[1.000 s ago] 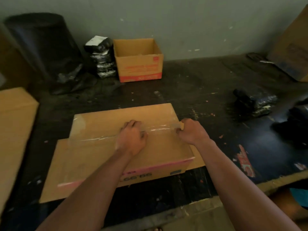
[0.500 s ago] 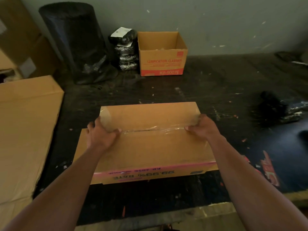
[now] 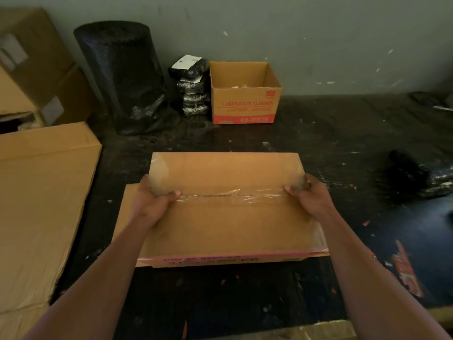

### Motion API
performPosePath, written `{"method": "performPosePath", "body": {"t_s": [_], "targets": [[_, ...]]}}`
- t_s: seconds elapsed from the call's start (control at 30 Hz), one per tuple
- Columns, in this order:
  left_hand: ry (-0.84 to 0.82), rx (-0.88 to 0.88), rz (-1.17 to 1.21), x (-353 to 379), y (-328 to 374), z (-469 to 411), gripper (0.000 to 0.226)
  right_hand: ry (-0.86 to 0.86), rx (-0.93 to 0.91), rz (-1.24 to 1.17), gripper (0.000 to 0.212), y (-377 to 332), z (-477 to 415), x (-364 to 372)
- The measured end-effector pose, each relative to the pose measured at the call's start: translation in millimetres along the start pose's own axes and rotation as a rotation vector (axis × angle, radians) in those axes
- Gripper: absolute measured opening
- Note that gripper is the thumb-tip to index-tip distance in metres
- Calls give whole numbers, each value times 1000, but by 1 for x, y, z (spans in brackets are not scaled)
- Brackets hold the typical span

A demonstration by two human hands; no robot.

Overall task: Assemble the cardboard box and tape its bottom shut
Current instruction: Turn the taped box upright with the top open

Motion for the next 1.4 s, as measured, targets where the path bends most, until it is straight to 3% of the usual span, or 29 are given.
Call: {"method": "performPosePath", "body": {"t_s": [0.13,0.3,0.47,0.6,0.73,0.83,0.93,1.0,1.1,1.2,1.3,1.4], "targets": [[81,86,95,-17,25,0,105,66,-46,-125,95,-17,-2,-13],[58,146,200,-37,49,-18,111,80,-111,-272,109,-37,-14,-30],[86,113,371,-54,67,-27,121,-22,-95,-416,87,-57,-10,-38],[121,92,449,-66,84,-25,93,-42,-153,-423,96,-67,-10,-38],[159,175,342,-75,83,-26,106,-11,-153,-454,80,-76,-8,-41],[170,224,333,-77,79,-27,103,-14,-78,-565,71,-80,-6,-44],[130,202,434,-76,80,-27,99,2,-46,-605,98,-84,-12,-49],[112,144,546,-78,83,-26,84,17,-36,-586,112,-87,-18,-52],[187,45,554,-82,85,-32,67,54,-25,-587,98,-91,-14,-57],[230,21,477,-82,78,-42,57,46,-48,-587,71,-91,-9,-60],[119,31,498,-79,66,-51,56,4,-51,-585,70,-84,-12,-59],[-81,37,446,-80,58,-53,82,-14,-110,-512,70,-81,-11,-56]]}}
Point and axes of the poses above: each hand's wrist, its own z-axis away from the middle knuckle, its own x-axis out of the palm, y = z × x, the point moved 2 cm from there along -z, towards the middle knuckle, and after that the axes turned 10 degrees about y, right-handed, at the moved point
